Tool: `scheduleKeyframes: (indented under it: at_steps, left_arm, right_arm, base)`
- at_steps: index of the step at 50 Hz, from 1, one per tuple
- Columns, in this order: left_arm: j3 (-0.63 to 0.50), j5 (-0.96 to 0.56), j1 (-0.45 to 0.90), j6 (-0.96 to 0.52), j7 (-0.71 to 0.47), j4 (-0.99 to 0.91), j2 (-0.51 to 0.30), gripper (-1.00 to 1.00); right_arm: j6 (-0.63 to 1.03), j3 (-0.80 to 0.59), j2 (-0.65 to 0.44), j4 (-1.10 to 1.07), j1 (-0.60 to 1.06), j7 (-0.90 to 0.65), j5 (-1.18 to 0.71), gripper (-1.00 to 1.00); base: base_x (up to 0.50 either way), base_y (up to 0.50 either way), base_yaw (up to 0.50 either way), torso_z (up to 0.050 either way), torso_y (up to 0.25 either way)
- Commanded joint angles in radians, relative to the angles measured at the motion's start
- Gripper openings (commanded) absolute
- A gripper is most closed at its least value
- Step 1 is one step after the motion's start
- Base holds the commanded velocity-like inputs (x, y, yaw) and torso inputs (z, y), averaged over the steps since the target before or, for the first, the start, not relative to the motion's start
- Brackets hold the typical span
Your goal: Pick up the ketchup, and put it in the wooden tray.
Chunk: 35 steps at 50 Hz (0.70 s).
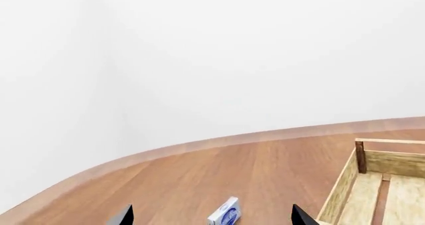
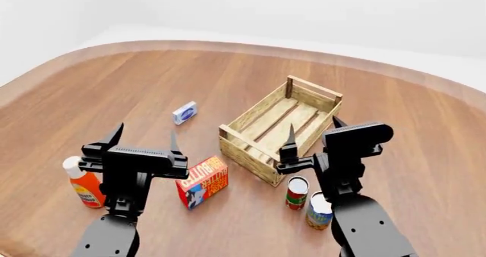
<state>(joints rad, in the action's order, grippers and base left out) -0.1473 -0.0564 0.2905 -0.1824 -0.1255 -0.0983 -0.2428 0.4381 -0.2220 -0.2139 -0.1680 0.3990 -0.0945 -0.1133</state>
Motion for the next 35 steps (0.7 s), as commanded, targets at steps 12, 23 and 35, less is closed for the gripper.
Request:
scheduleKeyframes:
  at_steps: [12, 23, 35]
  left_arm:
    - [-0.009, 0.0, 0.031, 0.004, -0.018, 0.035, 0.005, 1.0]
    - [-0.014, -0.001, 0.038, 0.011, -0.023, 0.047, 0.002, 1.0]
    - [-0.019, -0.002, 0.037, 0.014, -0.028, 0.049, -0.002, 1.0]
  right_arm:
    - [0.02, -0.014, -0.009, -0.009, 0.002, -0.008, -0.007, 1.0]
    - [0.016, -0.02, -0.01, -0.003, 0.007, -0.007, -0.014, 1.0]
    - [0.011, -0.025, -0.013, 0.0, 0.008, -0.01, -0.018, 1.0]
  base:
    - [0.02, -0.04, 0.0, 0.0, 0.0]
    - [0.34, 0.03, 0.0, 0.0, 0.0]
    - [0.38, 0.1, 0.0, 0.0, 0.001]
